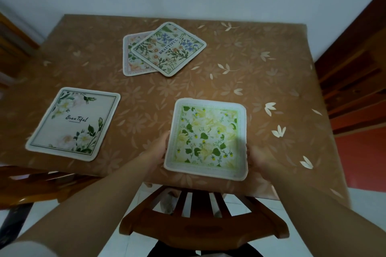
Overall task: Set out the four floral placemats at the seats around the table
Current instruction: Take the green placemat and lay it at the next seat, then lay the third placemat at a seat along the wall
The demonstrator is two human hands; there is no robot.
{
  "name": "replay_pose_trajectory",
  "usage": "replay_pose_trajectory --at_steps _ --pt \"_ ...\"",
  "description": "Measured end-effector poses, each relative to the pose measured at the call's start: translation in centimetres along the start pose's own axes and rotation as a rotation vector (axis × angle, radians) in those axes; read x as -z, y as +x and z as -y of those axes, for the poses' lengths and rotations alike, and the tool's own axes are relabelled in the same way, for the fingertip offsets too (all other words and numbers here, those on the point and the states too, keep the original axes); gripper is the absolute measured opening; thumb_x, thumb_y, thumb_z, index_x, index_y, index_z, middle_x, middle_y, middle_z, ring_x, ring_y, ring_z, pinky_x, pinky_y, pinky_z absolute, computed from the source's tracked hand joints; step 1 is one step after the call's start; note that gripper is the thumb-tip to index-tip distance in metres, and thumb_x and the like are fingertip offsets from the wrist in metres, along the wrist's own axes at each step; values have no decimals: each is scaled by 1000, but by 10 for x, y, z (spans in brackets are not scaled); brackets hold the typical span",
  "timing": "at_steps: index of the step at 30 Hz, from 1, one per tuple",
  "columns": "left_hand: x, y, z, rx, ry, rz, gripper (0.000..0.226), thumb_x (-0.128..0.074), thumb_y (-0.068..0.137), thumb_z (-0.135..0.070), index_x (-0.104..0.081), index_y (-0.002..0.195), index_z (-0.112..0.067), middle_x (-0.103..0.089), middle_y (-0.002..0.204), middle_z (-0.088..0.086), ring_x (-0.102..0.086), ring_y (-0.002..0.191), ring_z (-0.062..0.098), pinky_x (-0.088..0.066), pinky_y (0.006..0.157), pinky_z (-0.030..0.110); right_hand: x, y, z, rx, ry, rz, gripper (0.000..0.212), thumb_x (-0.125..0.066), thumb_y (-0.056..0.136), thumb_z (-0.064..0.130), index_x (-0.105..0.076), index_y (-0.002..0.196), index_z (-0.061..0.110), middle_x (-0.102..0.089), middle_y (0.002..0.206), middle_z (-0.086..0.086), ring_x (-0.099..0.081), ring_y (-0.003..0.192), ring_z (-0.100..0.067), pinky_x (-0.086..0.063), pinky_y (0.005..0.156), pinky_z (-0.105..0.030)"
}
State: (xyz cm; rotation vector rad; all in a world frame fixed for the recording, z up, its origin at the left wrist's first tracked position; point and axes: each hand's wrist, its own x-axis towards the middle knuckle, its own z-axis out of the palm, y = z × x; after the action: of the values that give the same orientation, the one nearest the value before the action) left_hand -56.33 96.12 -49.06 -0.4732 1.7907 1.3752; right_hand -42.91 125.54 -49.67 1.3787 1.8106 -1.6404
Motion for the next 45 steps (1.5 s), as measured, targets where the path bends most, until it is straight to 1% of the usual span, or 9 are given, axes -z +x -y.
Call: replay_pose_trajectory --at_steps 3,5,12,16,20,24,28,34,45 --pt "0 -14 -16 11 -134 -18 53 -38 102 -55 -75 101 -18 -79 95 12 -74 93 32 -59 85 48 -9 -10 23 50 -9 -20 36 -51 101 37 -69 108 7 -66 99 -8 -62 88 -27 -56 88 -49" --pt "6 -25 -28 -22 -220 -76 53 -42 101 -55 -71 95 -11 -78 81 10 -76 69 24 -62 61 37 -22 -21 42 65 63 34 31 -52 100 42 -67 109 17 -68 106 -3 -63 94 -25 -55 93 -50" --pt "63 -91 -44 -153 -422 -398 54 -51 94 -60 -73 114 -15 -74 104 9 -70 97 28 -58 87 45 -105 -68 103 128 211 322 30 -53 102 44 -69 114 21 -70 114 -3 -65 100 -23 -53 86 -41" --pt "107 -156 -31 -153 -537 -471 57 -48 92 -63 -73 105 -14 -73 99 8 -71 89 25 -58 78 41 -173 -126 125 140 267 551 31 -56 102 44 -70 116 20 -72 104 -1 -67 92 -21 -55 83 -39" --pt "162 -221 -21 -255 -622 -533 61 -39 97 -62 -67 119 -13 -67 123 13 -65 108 26 -52 83 40 -225 -199 146 210 321 726 33 -58 101 47 -73 111 19 -74 96 -4 -68 72 -17 -48 62 -31" --pt "217 -284 -9 -391 -722 -577 64 -38 96 -64 -66 121 -13 -67 126 13 -65 111 28 -52 81 39 -271 -275 162 337 271 781 36 -55 102 51 -69 119 23 -74 122 -4 -71 107 -24 -56 83 -39" --pt "274 -344 11 -523 -717 -640 65 -36 98 -64 -63 128 -13 -66 125 9 -63 112 26 -51 91 43 -332 -353 163 420 250 818 35 -54 101 53 -67 117 25 -72 129 -3 -68 118 -27 -52 105 -49" --pt "370 -424 65 -611 -769 -765 59 -45 96 -60 -64 126 -12 -69 122 9 -65 111 25 -46 105 50 -434 -448 130 525 206 864 45 -56 99 54 -65 136 28 -73 122 3 -69 113 -20 -56 87 -40" --pt "498 -467 122 -595 -844 -778 49 -42 102 -49 -66 123 -12 -69 123 9 -65 113 26 -49 103 49 -560 -534 119 532 125 926 52 -57 101 50 -58 146 24 -67 133 1 -64 119 -21 -51 101 -42"
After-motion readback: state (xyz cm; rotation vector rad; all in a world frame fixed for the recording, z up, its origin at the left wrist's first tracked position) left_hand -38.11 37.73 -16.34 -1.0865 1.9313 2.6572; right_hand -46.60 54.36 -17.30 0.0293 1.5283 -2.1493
